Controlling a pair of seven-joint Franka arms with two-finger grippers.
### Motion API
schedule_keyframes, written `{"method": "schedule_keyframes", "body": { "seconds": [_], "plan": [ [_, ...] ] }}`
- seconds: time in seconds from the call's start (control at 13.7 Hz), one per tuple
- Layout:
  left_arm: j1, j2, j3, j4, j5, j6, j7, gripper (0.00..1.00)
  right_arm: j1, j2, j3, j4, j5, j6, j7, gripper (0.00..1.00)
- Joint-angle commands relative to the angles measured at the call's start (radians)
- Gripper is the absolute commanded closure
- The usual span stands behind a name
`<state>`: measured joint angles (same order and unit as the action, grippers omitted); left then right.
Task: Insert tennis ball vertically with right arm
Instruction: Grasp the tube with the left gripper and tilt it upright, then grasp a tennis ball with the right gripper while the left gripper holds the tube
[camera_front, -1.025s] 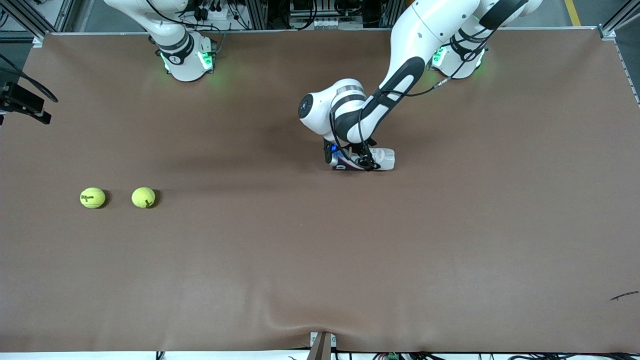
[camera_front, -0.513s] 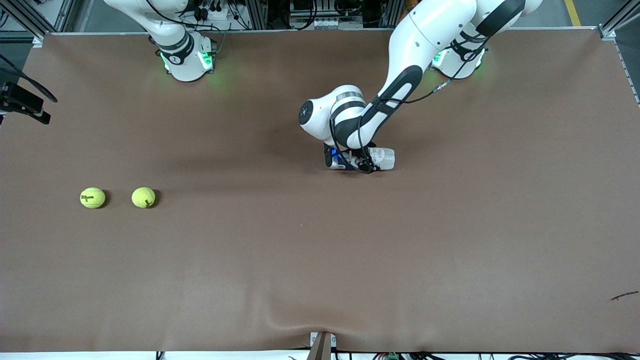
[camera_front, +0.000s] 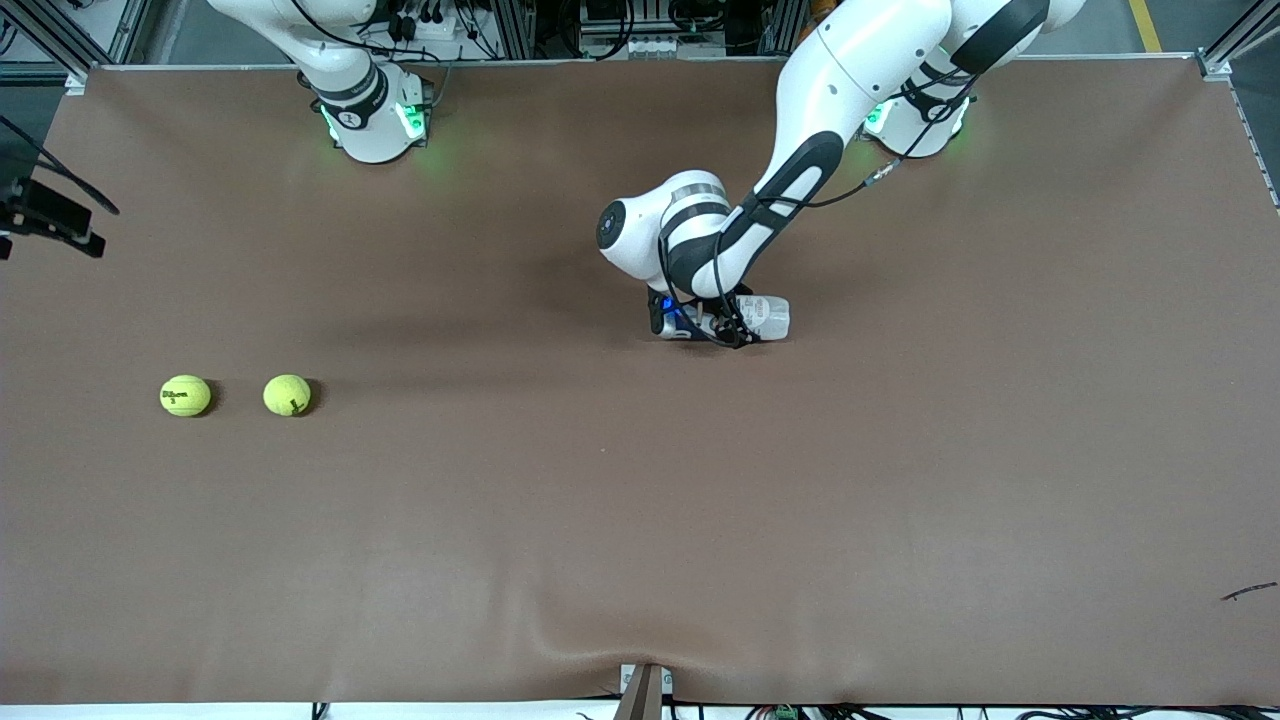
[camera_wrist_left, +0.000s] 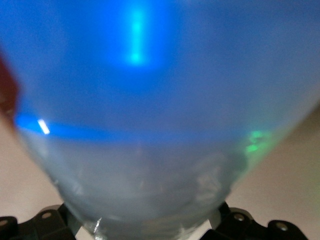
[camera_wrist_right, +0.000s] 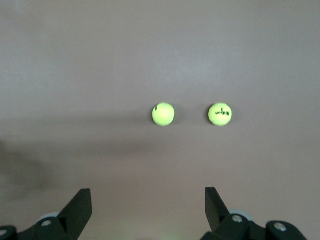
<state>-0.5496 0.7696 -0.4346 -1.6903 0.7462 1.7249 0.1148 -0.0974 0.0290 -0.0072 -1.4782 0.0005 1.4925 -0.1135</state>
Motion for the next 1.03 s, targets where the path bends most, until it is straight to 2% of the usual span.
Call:
{"method": "schedule_keyframes", "body": {
  "seconds": [0.0, 0.29, 0.51, 0.66, 0.95],
  "plan": [
    [0.0, 0.037, 0.002, 0.044, 0.03, 0.001, -0.004, 0.0, -0.031, 0.063, 0.016, 0.009, 0.0, 0.066, -0.017, 0.0],
    [-0.004, 0.022, 0.0, 0.063, 0.031, -0.001, -0.006, 0.05, -0.036, 0.231, 0.015, 0.009, -0.005, 0.089, -0.017, 0.0],
    [-0.006, 0.007, -0.006, 0.09, 0.022, -0.005, -0.001, 0.06, -0.041, 0.294, 0.015, -0.033, -0.002, 0.152, -0.014, 0.0],
    [-0.006, -0.006, -0.01, 0.115, 0.016, -0.005, 0.002, 0.07, -0.033, 0.307, 0.015, -0.112, -0.002, 0.254, -0.012, 0.0],
    [-0.006, -0.007, -0.027, 0.185, 0.012, -0.007, 0.0, 0.09, -0.062, 0.339, 0.015, -0.336, -0.004, 0.515, -0.006, 0.0]
  ]
}}
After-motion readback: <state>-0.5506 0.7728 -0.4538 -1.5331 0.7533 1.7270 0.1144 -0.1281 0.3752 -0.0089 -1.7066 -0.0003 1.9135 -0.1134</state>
